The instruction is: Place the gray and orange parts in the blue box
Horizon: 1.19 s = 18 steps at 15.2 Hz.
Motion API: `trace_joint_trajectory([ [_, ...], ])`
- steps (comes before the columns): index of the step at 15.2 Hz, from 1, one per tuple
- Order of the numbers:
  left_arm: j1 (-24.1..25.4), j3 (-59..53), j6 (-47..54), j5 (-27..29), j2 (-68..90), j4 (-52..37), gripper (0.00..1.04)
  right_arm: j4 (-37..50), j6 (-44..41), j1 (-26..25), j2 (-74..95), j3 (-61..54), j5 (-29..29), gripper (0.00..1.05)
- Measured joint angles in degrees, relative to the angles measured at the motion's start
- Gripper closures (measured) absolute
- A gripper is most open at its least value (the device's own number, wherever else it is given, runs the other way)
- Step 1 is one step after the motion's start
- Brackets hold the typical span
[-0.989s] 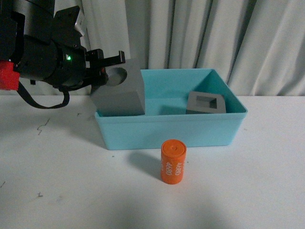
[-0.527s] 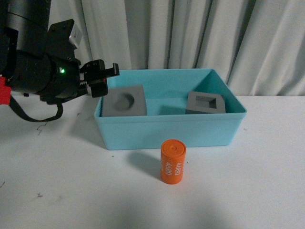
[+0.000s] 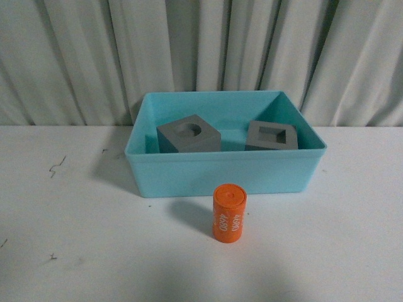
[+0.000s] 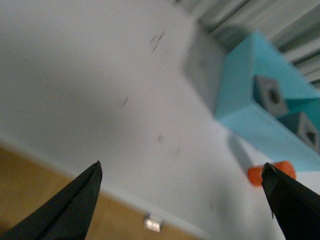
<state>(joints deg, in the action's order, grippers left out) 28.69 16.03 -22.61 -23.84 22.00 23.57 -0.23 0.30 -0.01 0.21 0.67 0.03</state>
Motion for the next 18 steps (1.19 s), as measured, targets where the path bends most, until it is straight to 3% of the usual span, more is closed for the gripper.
trace_joint_trajectory([
  [1,-0.2,-5.4,4.5,-1.7,-4.8,-12.4,0.18,0.0,0.0,0.0,0.0,0.0,0.0,0.06],
  [3,-6.8,-12.5,15.5,1.3,-14.7,-25.4,0.39,-0.1,0.0,0.0,0.0,0.0,0.0,0.06],
  [4,-14.0,-12.8,20.6,9.1,-17.4,-24.7,0.72,0.0,0.0,0.0,0.0,0.0,0.0,0.06],
  [8,-19.5,-14.2,21.6,14.4,-20.0,-24.6,1.03,0.0,0.0,0.0,0.0,0.0,0.0,0.06],
  [10,-28.5,-15.4,21.7,22.6,-21.4,-23.1,1.03,0.0,0.0,0.0,0.0,0.0,0.0,0.06],
  [11,-29.4,-15.4,21.8,22.6,-21.6,-23.5,1.03,0.0,0.0,0.0,0.0,0.0,0.0,0.06],
  [18,-28.7,-15.4,21.8,23.9,-21.6,-23.4,1.03,0.0,0.0,0.0,0.0,0.0,0.0,0.06],
])
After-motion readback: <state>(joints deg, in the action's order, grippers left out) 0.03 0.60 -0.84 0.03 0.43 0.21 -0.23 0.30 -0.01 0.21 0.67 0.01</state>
